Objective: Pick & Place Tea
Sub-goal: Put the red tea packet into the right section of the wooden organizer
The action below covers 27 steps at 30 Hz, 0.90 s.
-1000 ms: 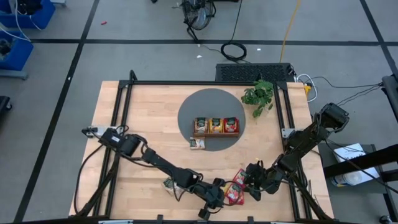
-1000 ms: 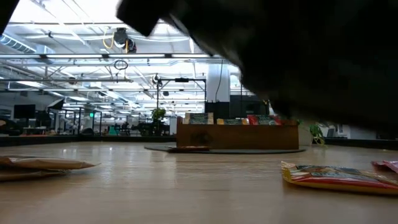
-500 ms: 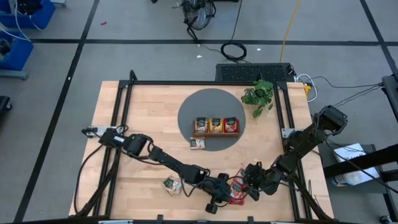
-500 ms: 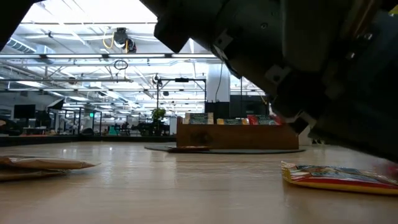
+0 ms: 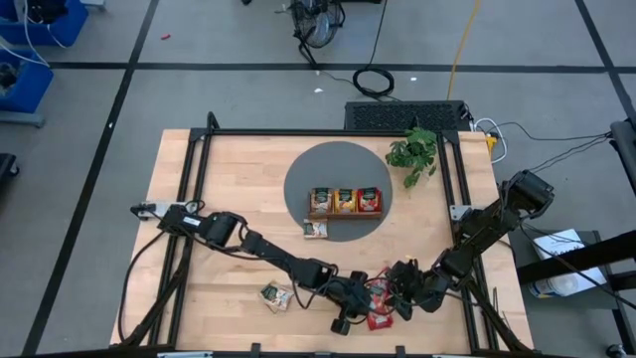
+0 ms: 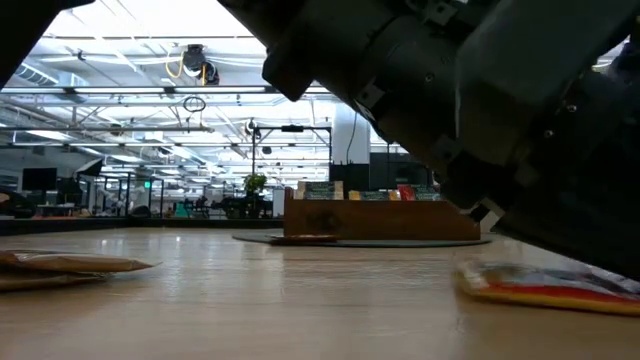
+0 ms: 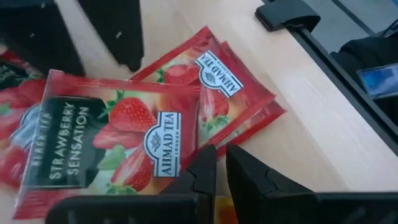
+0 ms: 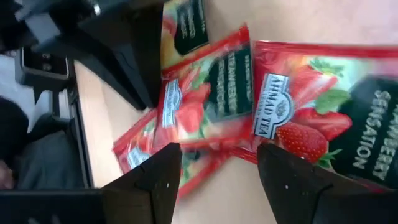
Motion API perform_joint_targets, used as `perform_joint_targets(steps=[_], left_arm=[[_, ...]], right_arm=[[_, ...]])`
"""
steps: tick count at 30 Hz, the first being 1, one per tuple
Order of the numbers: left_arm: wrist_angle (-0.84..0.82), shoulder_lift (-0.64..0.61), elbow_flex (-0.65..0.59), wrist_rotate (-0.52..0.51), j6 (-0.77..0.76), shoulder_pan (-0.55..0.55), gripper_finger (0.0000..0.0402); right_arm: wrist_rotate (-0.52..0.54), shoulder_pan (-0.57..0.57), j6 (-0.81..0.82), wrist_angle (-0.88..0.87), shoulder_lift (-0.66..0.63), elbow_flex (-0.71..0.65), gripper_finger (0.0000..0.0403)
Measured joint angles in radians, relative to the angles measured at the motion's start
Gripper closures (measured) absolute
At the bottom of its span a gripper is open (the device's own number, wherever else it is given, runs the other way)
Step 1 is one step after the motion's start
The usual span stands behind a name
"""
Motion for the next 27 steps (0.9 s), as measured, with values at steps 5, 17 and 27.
perform_joint_targets(steps=[5,17,27], left_arm=[[0.016,0.009,0.001,0.005,-0.003,0.003,0.036],[0.035,0.012,0.0,0.006,0.036,0.006,0.036],[0.043,0.012,0.0,0.006,0.043,0.017,0.036]], right_arm=[[0.081,-0.002,-0.003,0.001,0.0,0.0,0.0206],[0.085,-0.005,-0.019,-0.039,0.0,0.0,0.0213],[0.081,-0.006,-0.041,-0.057,0.0,0.0,0.0291]])
